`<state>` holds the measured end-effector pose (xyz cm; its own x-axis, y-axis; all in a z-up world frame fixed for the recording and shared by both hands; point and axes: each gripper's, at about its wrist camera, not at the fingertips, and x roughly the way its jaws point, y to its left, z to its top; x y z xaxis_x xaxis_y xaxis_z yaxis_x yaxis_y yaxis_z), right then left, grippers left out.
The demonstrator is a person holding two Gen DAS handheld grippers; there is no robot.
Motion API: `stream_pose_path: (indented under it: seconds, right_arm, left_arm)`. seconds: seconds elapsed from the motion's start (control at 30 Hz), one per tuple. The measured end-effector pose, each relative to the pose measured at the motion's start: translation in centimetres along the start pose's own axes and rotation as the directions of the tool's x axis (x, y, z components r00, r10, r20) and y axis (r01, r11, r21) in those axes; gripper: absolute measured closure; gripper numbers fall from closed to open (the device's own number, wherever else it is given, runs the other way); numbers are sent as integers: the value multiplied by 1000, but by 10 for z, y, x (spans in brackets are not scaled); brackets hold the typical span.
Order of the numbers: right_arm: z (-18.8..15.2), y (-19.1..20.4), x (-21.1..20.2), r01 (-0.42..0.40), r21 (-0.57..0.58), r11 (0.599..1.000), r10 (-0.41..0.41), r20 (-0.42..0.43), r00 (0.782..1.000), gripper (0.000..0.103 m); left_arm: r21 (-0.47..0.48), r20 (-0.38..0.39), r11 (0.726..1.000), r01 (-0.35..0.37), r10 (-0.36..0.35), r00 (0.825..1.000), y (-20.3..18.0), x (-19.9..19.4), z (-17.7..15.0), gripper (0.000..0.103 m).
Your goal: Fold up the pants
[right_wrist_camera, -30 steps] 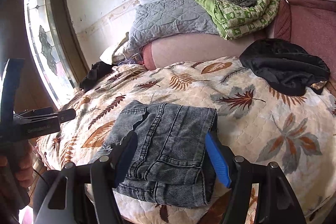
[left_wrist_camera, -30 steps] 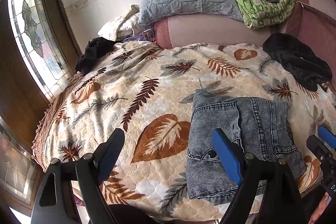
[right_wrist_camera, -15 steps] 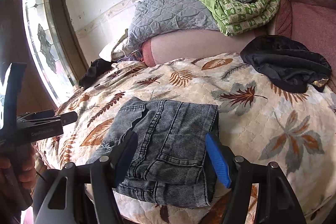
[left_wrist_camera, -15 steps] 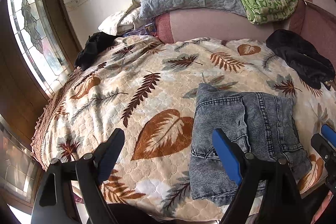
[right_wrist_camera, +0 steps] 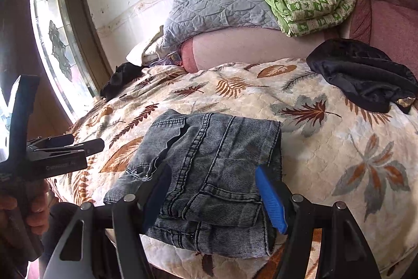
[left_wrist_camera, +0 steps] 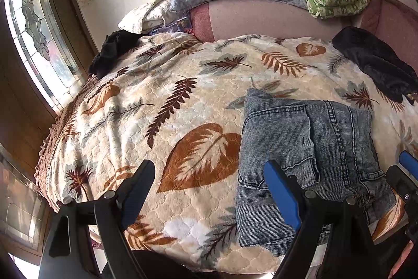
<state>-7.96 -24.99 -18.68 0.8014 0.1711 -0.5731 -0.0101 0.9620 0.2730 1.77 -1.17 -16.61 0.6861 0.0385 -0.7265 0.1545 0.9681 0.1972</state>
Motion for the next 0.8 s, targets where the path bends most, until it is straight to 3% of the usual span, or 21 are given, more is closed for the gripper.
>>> stream_pose_path:
  seconds: [0.43, 0.8]
  right_arm:
    - [-12, 6, 29, 6, -31, 1000, -10, -129, 992, 33]
    - [-18, 8, 40, 14, -40, 999, -22, -181, 983, 33]
  left_arm:
    - [30, -92, 999, -25, 27, 995, -7, 37, -24, 17]
    - [21, -129, 1000, -8, 11, 992, -6, 51, -33, 17]
